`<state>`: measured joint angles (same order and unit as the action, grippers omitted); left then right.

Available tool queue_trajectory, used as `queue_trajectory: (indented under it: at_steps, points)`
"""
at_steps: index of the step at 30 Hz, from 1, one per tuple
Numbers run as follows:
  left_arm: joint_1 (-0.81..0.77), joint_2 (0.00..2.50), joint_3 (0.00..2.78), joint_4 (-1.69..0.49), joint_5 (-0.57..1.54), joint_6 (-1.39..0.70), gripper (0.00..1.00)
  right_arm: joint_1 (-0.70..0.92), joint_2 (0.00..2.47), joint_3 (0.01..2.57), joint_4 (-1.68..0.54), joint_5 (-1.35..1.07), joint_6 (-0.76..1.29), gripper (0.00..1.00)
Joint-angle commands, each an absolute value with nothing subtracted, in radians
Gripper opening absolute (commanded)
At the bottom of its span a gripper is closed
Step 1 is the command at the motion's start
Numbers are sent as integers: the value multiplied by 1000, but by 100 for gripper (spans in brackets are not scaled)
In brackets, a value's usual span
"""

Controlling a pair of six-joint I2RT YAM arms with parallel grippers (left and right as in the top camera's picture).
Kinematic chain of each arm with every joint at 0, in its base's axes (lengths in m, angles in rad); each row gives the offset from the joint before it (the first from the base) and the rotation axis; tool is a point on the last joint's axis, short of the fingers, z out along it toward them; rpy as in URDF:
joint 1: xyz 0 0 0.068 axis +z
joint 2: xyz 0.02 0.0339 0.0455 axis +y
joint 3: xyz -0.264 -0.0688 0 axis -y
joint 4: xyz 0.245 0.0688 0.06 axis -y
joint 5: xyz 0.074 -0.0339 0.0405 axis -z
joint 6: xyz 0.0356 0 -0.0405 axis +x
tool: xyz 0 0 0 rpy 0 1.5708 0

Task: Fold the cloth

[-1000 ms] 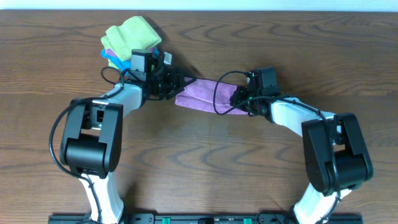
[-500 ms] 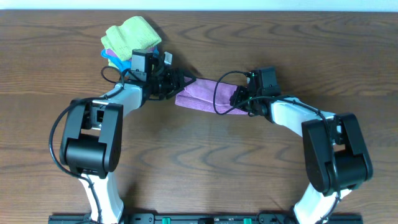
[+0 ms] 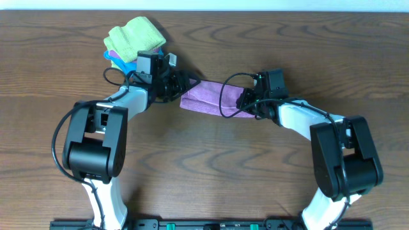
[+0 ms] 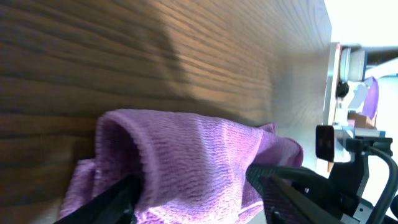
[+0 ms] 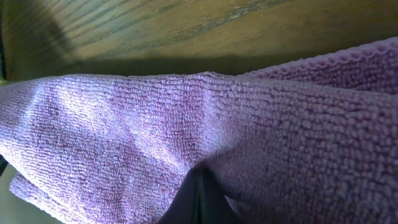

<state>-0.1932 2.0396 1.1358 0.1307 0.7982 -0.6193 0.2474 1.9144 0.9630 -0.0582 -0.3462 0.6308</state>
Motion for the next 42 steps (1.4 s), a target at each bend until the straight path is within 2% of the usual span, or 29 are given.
queue_trajectory:
  at_steps: [1,3,5,23,39,42]
  points:
    - [-207,2040,1142,131,781,-598,57,257,1933,941,-90,-295,611,1]
    - [-210,2040,1142,131,782,-598,39,257,1933,941,-90,-295,612,1]
    - [-209,2040,1142,131,786,-598,6,257,1933,941,-90,-295,612,1]
    - [-96,2028,1144,140,1019,-636,5,257,1933,941,-95,-287,612,2]
    - [-76,2027,1206,139,1124,-677,6,257,1933,941,-113,-249,611,2]
    - [-75,2027,1209,139,1144,-677,10,257,1933,941,-120,-242,604,1]
